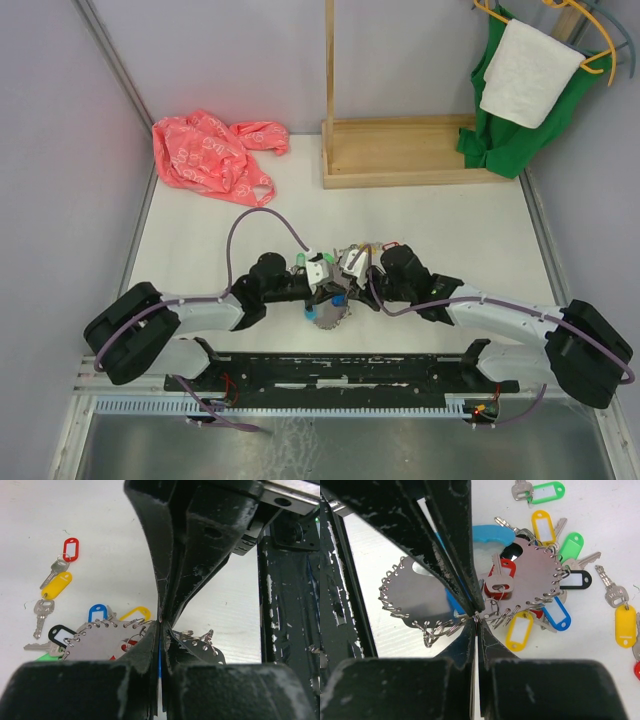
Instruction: Put the keys on the keyring
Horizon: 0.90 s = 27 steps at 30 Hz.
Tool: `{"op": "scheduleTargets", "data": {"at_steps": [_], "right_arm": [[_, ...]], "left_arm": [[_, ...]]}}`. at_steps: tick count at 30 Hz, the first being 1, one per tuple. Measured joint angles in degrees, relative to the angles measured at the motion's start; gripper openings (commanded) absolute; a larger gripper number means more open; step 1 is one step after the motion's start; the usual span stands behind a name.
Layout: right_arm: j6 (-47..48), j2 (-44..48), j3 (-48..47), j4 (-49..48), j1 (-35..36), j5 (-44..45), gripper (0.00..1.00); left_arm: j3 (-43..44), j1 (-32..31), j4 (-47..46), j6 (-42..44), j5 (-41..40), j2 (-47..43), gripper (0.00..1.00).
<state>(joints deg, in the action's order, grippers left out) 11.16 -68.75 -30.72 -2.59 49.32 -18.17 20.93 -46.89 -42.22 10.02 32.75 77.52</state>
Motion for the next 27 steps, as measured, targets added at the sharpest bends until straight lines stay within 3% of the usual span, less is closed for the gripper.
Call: {"op": "scheduleTargets", "data": {"at_steps": [18, 27], "right_arm": [[0.7, 8.7, 7.6, -11.1, 0.0, -2.1, 0.01], [1.0, 6.2, 12.5, -22.4, -0.3, -2.7, 0.01]], "left_arm": [[-4.6, 0.5, -0.4, -15.8, -8.7, -6.5, 0.03], [-4.9, 1.0, -6.8, -23.0, -8.9, 1.7, 0.03]]}}
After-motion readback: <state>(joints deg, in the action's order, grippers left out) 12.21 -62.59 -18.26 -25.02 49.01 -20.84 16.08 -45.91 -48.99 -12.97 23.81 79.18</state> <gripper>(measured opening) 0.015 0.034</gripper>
